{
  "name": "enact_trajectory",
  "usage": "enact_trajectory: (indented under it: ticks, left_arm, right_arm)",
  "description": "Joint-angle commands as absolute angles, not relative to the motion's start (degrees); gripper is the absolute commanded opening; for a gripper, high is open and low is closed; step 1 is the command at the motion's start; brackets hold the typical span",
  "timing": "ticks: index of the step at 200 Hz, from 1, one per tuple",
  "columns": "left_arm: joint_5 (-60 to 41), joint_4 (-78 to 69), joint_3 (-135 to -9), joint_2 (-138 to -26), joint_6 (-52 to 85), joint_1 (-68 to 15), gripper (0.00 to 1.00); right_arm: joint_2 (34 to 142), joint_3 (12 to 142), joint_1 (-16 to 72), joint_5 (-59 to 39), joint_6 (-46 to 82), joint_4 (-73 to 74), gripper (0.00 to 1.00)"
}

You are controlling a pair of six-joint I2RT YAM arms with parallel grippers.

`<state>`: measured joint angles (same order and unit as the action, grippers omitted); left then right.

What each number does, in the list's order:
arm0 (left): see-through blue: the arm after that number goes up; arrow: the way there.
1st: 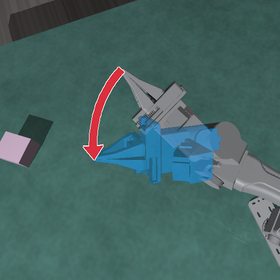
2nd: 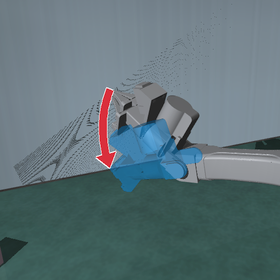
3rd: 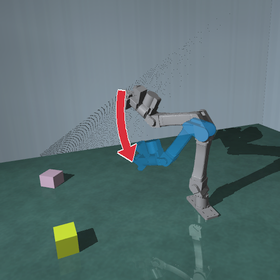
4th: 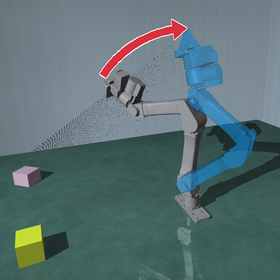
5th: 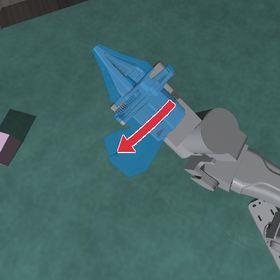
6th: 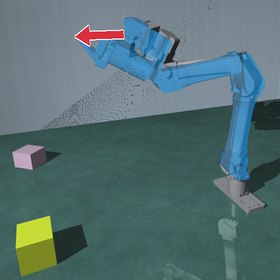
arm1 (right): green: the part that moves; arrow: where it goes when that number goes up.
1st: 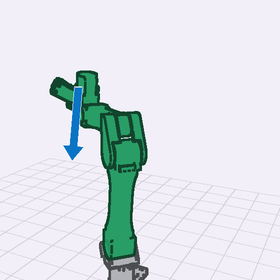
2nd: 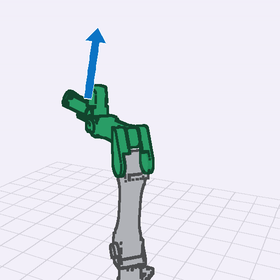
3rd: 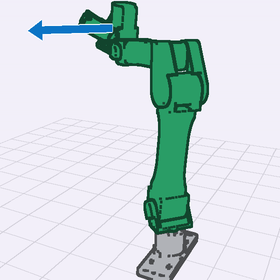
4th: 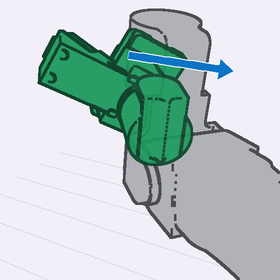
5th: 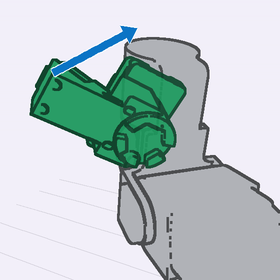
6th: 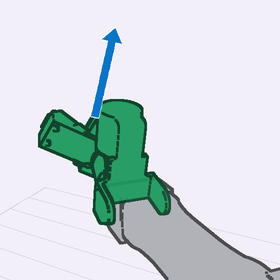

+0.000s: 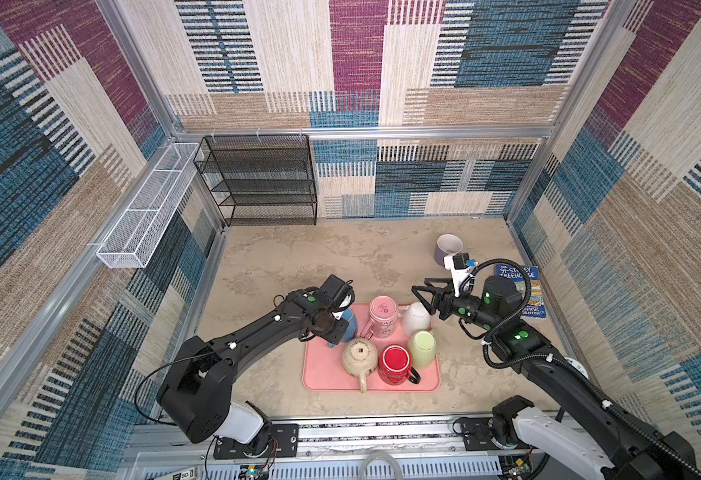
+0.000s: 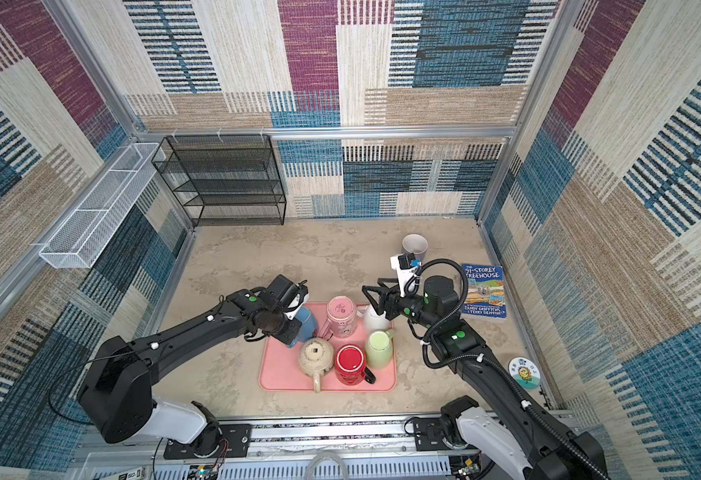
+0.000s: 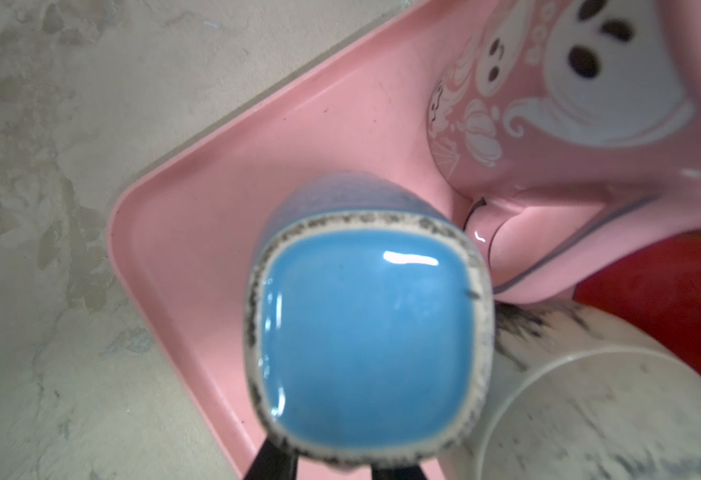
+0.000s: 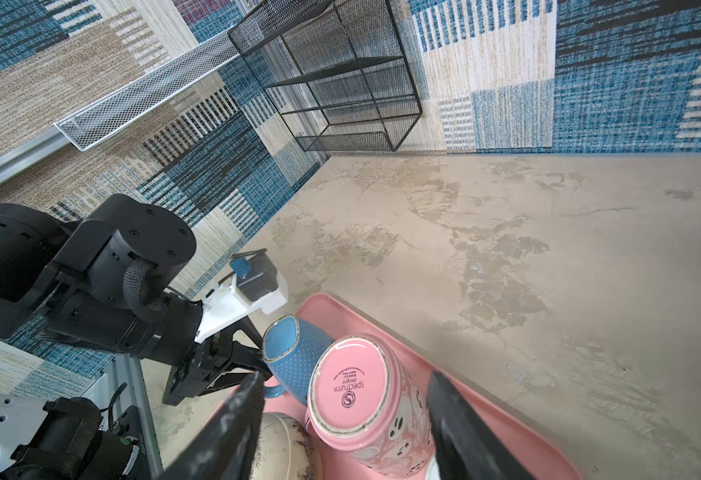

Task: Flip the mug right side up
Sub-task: 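Lower the left gripper onto the upside-down light blue mug and close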

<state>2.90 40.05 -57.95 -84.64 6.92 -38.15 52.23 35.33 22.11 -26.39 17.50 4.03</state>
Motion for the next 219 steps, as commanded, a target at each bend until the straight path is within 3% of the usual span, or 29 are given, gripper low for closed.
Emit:
enact_trajectory:
  ticks: [1,164,219]
  left_arm:
    - [5.5,39.4,-57.8,-85.0,10.5,-38.2,0.32]
    - [10.1,39.6,-58.7,-88.0,13.0,-39.8,0.27]
    - [9.8,39.5,-59.0,-87.8,12.7,-39.9,0.15]
  right_arm:
    - [51.7,35.4,22.2,-26.8,17.7,5.6,0.65]
    - [51.4,35.0,22.2,-27.1,17.8,5.5,0.65]
    - [51.6,35.1,22.2,-27.1,17.8,5.5,0.64]
